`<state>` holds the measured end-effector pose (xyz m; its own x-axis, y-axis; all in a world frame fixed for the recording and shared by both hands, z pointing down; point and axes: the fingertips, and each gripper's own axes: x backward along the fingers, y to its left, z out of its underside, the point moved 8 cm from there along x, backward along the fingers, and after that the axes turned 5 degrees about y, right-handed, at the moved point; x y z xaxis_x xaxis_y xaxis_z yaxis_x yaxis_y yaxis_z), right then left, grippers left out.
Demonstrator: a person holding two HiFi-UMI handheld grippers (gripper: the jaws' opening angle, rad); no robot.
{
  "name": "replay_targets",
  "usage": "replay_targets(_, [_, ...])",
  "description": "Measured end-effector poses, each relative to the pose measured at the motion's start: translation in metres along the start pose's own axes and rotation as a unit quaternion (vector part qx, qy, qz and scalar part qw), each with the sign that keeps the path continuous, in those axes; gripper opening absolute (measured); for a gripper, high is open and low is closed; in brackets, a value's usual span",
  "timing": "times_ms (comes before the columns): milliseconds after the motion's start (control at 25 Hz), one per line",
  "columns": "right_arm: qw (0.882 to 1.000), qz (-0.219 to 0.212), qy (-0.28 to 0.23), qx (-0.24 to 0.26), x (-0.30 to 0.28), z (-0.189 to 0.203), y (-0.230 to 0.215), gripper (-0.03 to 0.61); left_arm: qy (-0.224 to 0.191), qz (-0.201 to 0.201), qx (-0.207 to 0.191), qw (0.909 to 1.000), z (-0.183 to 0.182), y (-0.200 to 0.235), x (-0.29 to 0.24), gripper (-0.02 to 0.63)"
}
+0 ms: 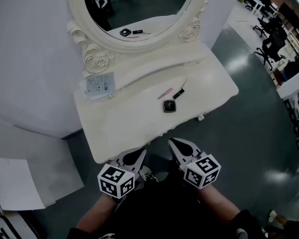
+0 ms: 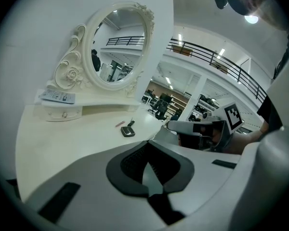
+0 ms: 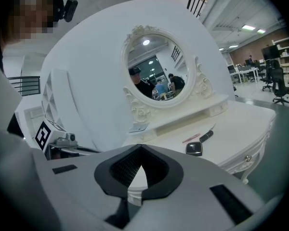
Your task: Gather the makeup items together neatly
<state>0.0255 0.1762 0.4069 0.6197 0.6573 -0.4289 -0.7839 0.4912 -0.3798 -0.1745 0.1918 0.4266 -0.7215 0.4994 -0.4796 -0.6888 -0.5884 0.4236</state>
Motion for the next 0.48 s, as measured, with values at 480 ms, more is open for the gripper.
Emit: replay_targets(480, [0.998, 0.055, 0.011, 0.013, -0.028, -0.006, -0.050, 0.029, -0.001, -0.026, -0.003, 0.9997, -0.011, 0.000, -0.021, 0.008])
